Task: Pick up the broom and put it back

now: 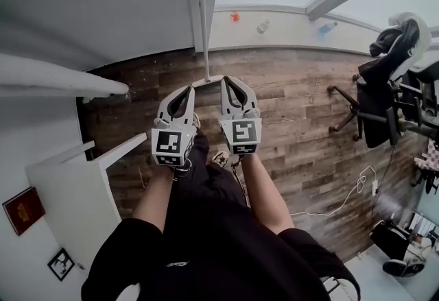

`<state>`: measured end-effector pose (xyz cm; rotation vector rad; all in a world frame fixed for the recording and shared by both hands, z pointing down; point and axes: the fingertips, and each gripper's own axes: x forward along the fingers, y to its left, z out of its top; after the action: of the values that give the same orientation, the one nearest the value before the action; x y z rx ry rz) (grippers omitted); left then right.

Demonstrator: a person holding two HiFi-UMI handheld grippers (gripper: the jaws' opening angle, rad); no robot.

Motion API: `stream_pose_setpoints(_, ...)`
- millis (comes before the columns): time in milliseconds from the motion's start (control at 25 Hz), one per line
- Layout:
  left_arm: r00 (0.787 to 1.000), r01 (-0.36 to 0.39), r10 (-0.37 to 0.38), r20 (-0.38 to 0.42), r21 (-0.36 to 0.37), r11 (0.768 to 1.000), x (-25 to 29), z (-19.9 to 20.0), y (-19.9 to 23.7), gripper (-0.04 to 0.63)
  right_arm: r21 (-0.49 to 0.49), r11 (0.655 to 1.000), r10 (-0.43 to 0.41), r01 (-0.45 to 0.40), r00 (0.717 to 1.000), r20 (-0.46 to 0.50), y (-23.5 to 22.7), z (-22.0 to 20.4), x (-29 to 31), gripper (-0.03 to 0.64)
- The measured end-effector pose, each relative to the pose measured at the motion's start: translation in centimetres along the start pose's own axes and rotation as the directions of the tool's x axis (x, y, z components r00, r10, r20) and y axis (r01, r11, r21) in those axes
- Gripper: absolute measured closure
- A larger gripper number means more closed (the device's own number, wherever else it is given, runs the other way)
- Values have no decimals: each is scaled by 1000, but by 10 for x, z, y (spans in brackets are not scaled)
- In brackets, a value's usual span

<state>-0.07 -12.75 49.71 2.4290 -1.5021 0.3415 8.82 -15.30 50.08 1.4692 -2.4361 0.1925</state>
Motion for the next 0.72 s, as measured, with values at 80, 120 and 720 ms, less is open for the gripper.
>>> stream_pose_setpoints(80,1000,7,-7,17,4,1000,-7,8,-12,595,-3,1000,-6,6,1000,18,0,8,-13,595)
stream_pose_setpoints(120,1000,9,-9,26,5,1000,-10,12,-17,595,-7,1000,-6,6,1000,29,1,13,-20,595)
stream_pose_setpoints(720,989,36,-43,143,53,998,-63,76,-84,595,-36,999,-21,28,985,172,6,82,-119,595)
